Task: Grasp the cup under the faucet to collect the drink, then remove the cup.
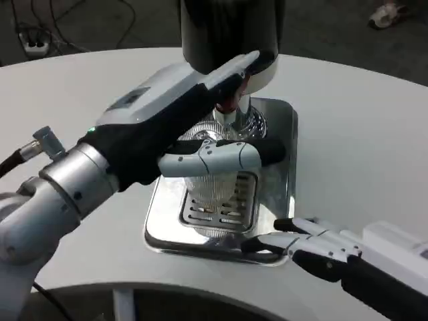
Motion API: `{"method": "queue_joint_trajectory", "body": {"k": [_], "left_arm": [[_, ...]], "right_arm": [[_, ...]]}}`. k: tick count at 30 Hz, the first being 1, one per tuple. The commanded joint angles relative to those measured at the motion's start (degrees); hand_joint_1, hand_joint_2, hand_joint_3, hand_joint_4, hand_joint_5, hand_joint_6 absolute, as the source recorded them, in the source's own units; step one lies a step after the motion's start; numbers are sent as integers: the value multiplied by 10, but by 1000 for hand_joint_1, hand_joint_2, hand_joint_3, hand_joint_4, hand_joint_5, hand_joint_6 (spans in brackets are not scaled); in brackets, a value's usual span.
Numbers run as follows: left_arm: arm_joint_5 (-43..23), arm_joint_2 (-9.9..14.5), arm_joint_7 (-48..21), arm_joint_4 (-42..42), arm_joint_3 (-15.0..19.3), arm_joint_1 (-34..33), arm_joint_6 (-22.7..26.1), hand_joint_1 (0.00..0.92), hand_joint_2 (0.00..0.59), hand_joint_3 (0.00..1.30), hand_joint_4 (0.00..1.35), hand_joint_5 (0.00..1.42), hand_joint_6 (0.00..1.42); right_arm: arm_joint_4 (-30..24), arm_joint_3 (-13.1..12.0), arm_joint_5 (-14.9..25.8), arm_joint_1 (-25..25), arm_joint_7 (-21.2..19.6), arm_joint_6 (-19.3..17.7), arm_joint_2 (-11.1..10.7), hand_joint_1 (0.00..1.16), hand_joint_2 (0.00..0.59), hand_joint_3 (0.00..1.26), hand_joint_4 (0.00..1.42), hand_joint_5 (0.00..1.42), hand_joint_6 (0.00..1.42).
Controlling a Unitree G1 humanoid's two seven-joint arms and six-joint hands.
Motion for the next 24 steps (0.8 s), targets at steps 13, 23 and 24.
{"method": "queue_joint_trajectory", "body": {"k": [13, 23, 24], "left_arm": [[41, 36, -54, 10, -33, -1, -13, 0, 129, 46, 25, 118, 43], [63, 49, -61, 12, -41, -3, -12, 0, 139, 47, 28, 127, 42], [63, 50, -60, 13, -41, -2, -12, 0, 140, 47, 29, 127, 42]], "right_arm": [[28, 69, -56, -32, -52, 42, 45, 601, 336, 174, 161, 96, 57], [70, 136, -101, -74, -87, 63, 81, 718, 294, 175, 171, 122, 120], [76, 141, -104, -77, -91, 64, 85, 727, 289, 175, 171, 129, 132]]}}
